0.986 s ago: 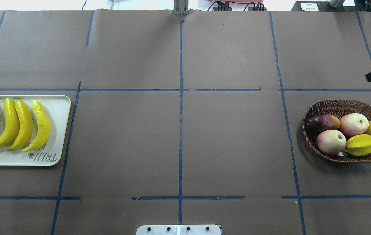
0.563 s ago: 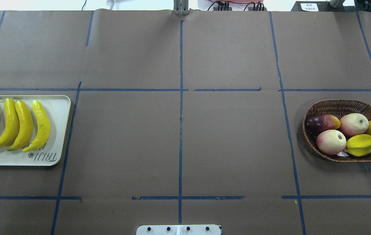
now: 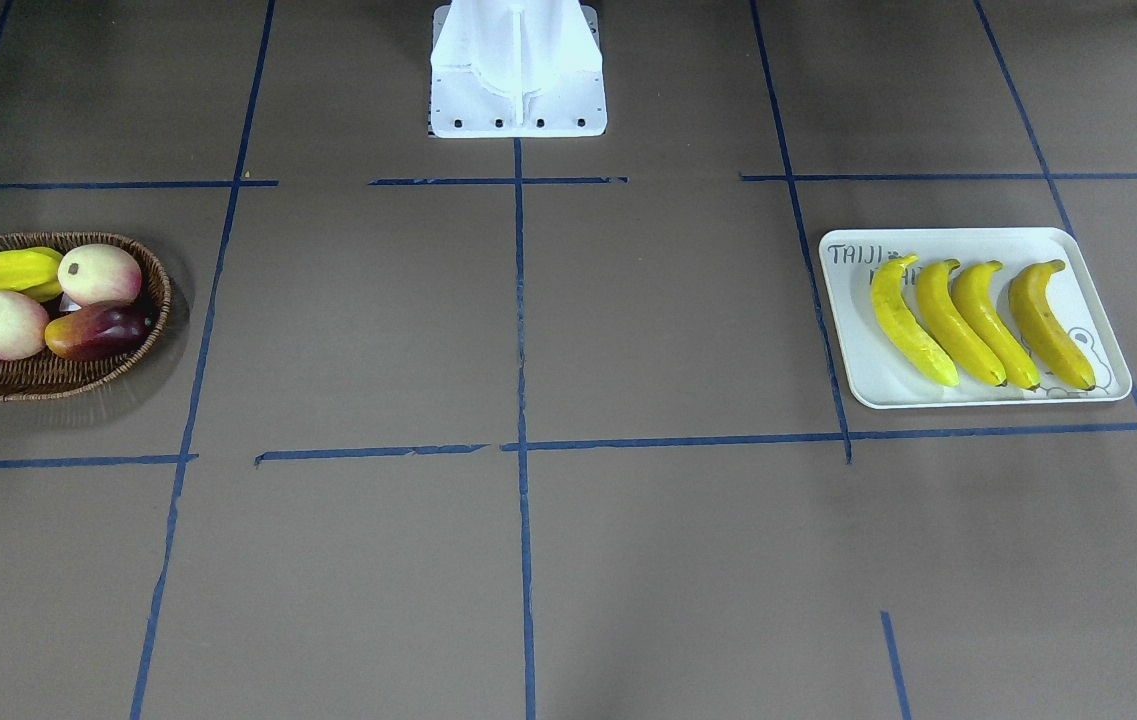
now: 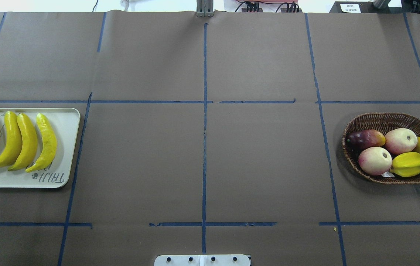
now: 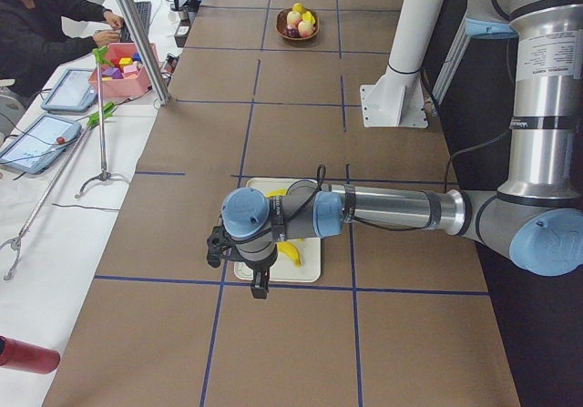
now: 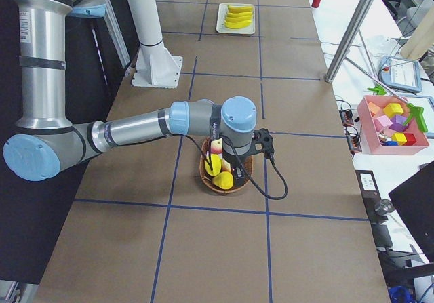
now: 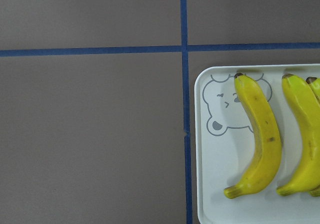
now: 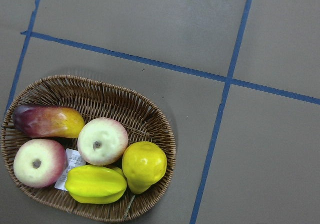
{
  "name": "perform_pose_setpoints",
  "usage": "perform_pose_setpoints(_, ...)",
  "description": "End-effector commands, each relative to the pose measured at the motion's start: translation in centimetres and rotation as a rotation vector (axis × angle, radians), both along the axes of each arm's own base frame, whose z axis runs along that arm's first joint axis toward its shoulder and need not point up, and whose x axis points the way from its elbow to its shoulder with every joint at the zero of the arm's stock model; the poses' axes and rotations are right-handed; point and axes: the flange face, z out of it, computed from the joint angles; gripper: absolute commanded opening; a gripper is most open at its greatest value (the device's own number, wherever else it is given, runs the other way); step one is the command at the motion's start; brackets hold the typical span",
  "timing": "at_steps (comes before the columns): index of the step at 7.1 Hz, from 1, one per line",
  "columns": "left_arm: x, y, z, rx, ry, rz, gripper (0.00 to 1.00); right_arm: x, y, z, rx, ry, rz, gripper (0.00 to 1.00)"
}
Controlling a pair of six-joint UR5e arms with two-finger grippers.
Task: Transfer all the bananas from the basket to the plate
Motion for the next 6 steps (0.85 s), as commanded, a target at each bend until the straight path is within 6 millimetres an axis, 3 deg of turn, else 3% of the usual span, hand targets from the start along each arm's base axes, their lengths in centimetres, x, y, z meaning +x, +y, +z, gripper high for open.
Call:
perform_pose_setpoints(1, 0.0, -0.1, 0.8, -0.008, 0.004, -0.006, 1.00, 0.0, -0.1, 3.4, -0.075, -0.006, 0.003, 1.00)
perform_pose_setpoints(2, 0.0, -0.1, 0.8, -0.006, 0.004, -0.006, 1.00, 0.3, 0.3, 5.0, -0.109, -0.010, 0.011, 1.00)
perform_pose_setpoints(4, 0.1, -0.1, 1.3, -0.012, 0.004, -0.005, 1.00, 1.5, 0.7, 5.7, -0.125, -0.013, 0.039, 1.00)
perform_pose_setpoints(6, 0.1, -0.6, 2.6, -0.010, 0.005, -0.006, 1.00, 1.5, 0.8, 7.9, -0.110, -0.004, 0.049, 1.00)
